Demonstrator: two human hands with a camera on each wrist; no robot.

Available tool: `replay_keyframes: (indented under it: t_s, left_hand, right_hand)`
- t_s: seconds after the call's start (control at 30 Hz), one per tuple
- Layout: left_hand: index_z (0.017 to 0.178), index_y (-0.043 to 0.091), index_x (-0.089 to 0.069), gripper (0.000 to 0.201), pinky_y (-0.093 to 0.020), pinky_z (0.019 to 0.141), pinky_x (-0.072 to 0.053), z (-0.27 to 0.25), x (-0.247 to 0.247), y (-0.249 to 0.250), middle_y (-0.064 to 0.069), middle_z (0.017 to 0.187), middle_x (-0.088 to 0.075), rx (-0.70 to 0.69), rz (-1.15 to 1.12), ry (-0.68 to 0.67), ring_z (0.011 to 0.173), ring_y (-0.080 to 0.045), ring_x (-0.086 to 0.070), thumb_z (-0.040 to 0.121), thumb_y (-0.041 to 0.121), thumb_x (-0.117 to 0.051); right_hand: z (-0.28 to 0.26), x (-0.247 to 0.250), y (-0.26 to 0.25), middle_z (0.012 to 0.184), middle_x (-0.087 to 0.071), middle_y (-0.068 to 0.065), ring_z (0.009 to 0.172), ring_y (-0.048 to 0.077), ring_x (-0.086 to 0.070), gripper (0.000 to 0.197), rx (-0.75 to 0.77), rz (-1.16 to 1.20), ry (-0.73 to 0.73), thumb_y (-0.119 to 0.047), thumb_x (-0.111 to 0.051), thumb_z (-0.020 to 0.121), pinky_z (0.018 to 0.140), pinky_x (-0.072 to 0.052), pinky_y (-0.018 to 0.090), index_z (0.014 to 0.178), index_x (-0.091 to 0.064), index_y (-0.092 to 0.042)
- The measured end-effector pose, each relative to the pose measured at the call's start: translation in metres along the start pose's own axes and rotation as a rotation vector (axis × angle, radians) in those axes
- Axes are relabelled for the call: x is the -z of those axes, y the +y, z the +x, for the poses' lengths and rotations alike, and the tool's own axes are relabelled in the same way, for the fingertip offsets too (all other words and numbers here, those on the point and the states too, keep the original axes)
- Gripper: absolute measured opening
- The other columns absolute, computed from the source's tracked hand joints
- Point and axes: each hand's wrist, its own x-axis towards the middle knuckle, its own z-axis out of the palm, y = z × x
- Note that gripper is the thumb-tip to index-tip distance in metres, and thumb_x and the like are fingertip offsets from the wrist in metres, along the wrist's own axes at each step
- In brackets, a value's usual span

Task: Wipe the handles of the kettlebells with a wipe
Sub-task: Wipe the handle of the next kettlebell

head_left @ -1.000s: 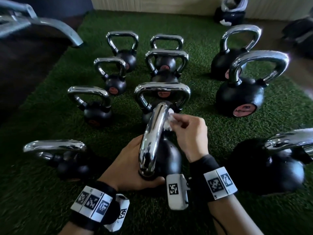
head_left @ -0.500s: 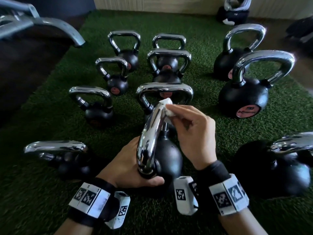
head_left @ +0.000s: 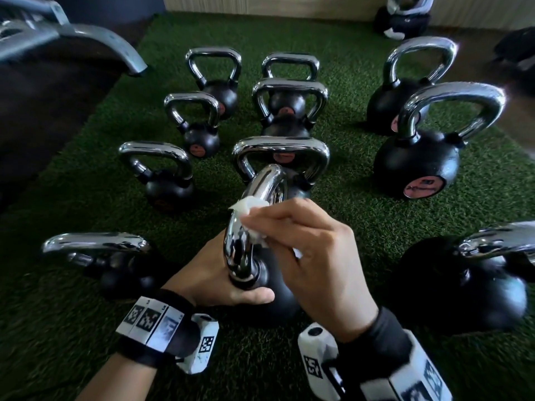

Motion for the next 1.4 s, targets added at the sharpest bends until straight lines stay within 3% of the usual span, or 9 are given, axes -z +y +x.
replay_keyframes:
  t_s: [0.13,0.23,0.3,0.47,0.77,0.87,0.97,1.2,1.4]
  left_hand:
    - [0.146,0.028,-0.049,0.098,-0.013,0.116,-0.033,-0.001,0.0,0.004,0.026,0.144,-0.054,-0.032,-0.015,0.004,0.139,0.007,-0.045,0.061,0.053,-0.092]
    - [0.133,0.031,-0.059,0.08,-0.026,0.112,-0.044,-0.001,0.0,0.0,0.017,0.132,-0.065,-0.026,-0.056,-0.043,0.129,-0.003,-0.058,0.063,0.051,-0.092]
    - [0.117,0.018,-0.067,0.063,-0.035,0.096,-0.054,-0.002,0.0,-0.007,0.003,0.11,-0.072,-0.005,-0.04,-0.088,0.108,-0.011,-0.068,0.068,0.051,-0.089]
    - [0.087,0.02,-0.065,0.04,-0.034,0.064,-0.053,-0.006,-0.002,-0.007,0.003,0.079,-0.065,0.024,0.018,-0.1,0.075,-0.013,-0.066,0.072,0.044,-0.093]
    - [0.147,0.015,-0.046,0.106,-0.029,0.113,-0.046,-0.03,-0.014,-0.001,0.002,0.143,-0.059,0.004,-0.113,-0.003,0.135,-0.008,-0.056,0.059,0.038,-0.1]
    - [0.125,0.014,-0.06,0.078,-0.041,0.109,-0.05,-0.041,-0.018,-0.01,0.002,0.131,-0.062,-0.011,-0.031,-0.019,0.127,-0.01,-0.06,0.066,0.048,-0.098]
    - [0.137,0.019,-0.059,0.086,-0.037,0.116,-0.043,-0.039,-0.019,-0.007,-0.002,0.142,-0.057,-0.052,0.032,-0.017,0.138,-0.015,-0.052,0.068,0.054,-0.094]
    - [0.141,0.022,-0.058,0.093,-0.035,0.114,-0.044,-0.039,-0.021,-0.01,0.001,0.141,-0.057,-0.031,0.062,-0.029,0.136,-0.011,-0.054,0.064,0.062,-0.092]
    - [0.135,0.019,-0.057,0.091,-0.045,0.106,-0.052,-0.038,-0.024,-0.012,-0.005,0.132,-0.062,-0.004,-0.066,0.006,0.126,-0.014,-0.061,0.06,0.05,-0.099]
  right_hand:
    - [0.003,0.003,0.003,0.093,-0.072,-0.009,0.071,-0.006,-0.061,0.021,-0.233,0.207,0.062,-0.006,-0.079,0.086,0.063,-0.04,0.004,0.103,-0.083,-0.018]
    - [-0.019,-0.005,-0.006,0.087,-0.072,-0.007,0.068,0.004,-0.063,0.024,-0.309,0.265,0.056,-0.005,-0.083,0.082,0.056,-0.043,0.014,0.097,-0.083,-0.024]
    - [-0.04,-0.015,-0.007,0.086,-0.074,-0.004,0.072,0.013,-0.067,0.023,-0.375,0.313,0.063,-0.008,-0.083,0.082,0.058,-0.053,0.029,0.096,-0.083,-0.026]
    - [-0.064,-0.026,0.008,0.099,-0.078,-0.011,0.092,0.002,-0.074,0.023,-0.334,0.222,0.086,-0.001,-0.081,0.083,0.077,-0.056,0.015,0.098,-0.083,-0.017]
    - [-0.038,0.006,0.017,0.103,-0.077,-0.01,0.099,0.009,-0.074,0.04,-0.416,0.29,-0.265,0.008,-0.077,0.08,0.089,-0.06,0.028,0.1,-0.081,-0.026]
    - [-0.034,-0.003,0.016,0.1,-0.077,-0.006,0.095,0.004,-0.072,0.039,-0.199,0.108,-0.436,0.013,-0.071,0.073,0.087,-0.056,0.022,0.095,-0.081,-0.017]
    - [-0.031,-0.004,0.011,0.098,-0.078,-0.004,0.093,0.007,-0.072,0.032,-0.172,0.138,-0.516,0.012,-0.071,0.075,0.083,-0.058,0.025,0.092,-0.081,-0.013]
    - [-0.031,0.001,0.012,0.095,-0.077,-0.009,0.089,0.008,-0.074,0.023,-0.338,0.296,-0.564,0.006,-0.07,0.086,0.08,-0.057,0.024,0.09,-0.08,-0.015]
    - [-0.034,-0.005,0.012,0.091,-0.079,0.008,0.083,0.018,-0.074,0.013,-0.516,0.577,-0.52,0.002,-0.071,0.088,0.081,-0.061,0.042,0.093,-0.078,-0.008]
